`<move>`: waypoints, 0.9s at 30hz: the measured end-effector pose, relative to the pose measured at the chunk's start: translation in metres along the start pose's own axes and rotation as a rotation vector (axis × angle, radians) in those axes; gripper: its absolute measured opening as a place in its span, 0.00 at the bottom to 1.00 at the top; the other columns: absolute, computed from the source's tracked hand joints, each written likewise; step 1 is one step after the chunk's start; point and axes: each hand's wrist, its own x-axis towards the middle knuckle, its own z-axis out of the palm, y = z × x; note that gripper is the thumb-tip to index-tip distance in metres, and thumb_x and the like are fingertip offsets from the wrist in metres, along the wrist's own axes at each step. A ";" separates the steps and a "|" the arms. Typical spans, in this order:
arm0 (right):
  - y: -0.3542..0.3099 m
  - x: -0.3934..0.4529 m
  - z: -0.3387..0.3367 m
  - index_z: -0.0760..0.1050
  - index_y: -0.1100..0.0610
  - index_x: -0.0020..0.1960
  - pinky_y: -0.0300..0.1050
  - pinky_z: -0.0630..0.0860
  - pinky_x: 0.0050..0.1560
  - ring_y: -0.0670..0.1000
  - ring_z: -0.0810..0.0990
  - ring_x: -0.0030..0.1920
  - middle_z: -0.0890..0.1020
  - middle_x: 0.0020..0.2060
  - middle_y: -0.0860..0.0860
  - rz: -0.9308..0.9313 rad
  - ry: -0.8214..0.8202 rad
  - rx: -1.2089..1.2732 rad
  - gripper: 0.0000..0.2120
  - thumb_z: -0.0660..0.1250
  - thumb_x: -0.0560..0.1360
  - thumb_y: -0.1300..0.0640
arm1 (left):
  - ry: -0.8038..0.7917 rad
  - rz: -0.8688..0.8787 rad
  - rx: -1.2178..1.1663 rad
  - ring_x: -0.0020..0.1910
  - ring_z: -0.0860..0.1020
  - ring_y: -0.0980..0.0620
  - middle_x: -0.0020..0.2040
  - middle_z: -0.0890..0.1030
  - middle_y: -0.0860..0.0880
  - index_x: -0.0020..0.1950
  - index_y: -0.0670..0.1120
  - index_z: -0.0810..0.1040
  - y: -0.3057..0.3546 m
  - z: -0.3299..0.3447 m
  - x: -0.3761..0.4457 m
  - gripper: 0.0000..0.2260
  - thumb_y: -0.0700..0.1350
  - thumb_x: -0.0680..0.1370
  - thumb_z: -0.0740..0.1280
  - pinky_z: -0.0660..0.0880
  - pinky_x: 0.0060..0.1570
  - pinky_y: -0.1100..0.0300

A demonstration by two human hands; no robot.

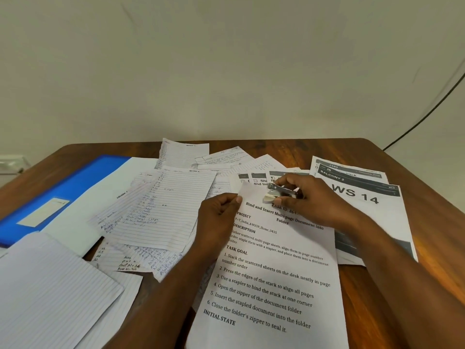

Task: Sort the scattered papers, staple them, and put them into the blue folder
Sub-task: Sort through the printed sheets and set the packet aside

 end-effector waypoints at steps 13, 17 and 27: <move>-0.012 0.014 -0.015 0.81 0.45 0.67 0.25 0.71 0.52 0.28 0.77 0.54 0.80 0.57 0.32 -0.134 -0.159 0.023 0.21 0.75 0.75 0.51 | -0.147 0.125 0.203 0.32 0.78 0.60 0.34 0.85 0.55 0.49 0.50 0.88 0.007 -0.001 0.001 0.07 0.45 0.83 0.70 0.73 0.36 0.62; -0.008 0.014 -0.016 0.83 0.48 0.64 0.35 0.77 0.54 0.39 0.82 0.57 0.86 0.55 0.40 -0.160 -0.227 0.108 0.17 0.75 0.76 0.54 | -0.196 0.115 0.250 0.26 0.73 0.63 0.28 0.80 0.59 0.49 0.48 0.87 0.015 -0.001 -0.001 0.08 0.45 0.84 0.70 0.69 0.30 0.67; 0.001 0.011 -0.017 0.85 0.52 0.61 0.44 0.82 0.58 0.47 0.84 0.59 0.87 0.55 0.45 -0.136 -0.261 0.287 0.16 0.73 0.74 0.53 | -0.479 0.107 0.632 0.36 0.82 0.56 0.40 0.86 0.53 0.53 0.49 0.88 0.051 -0.011 0.025 0.07 0.48 0.83 0.70 0.77 0.39 0.57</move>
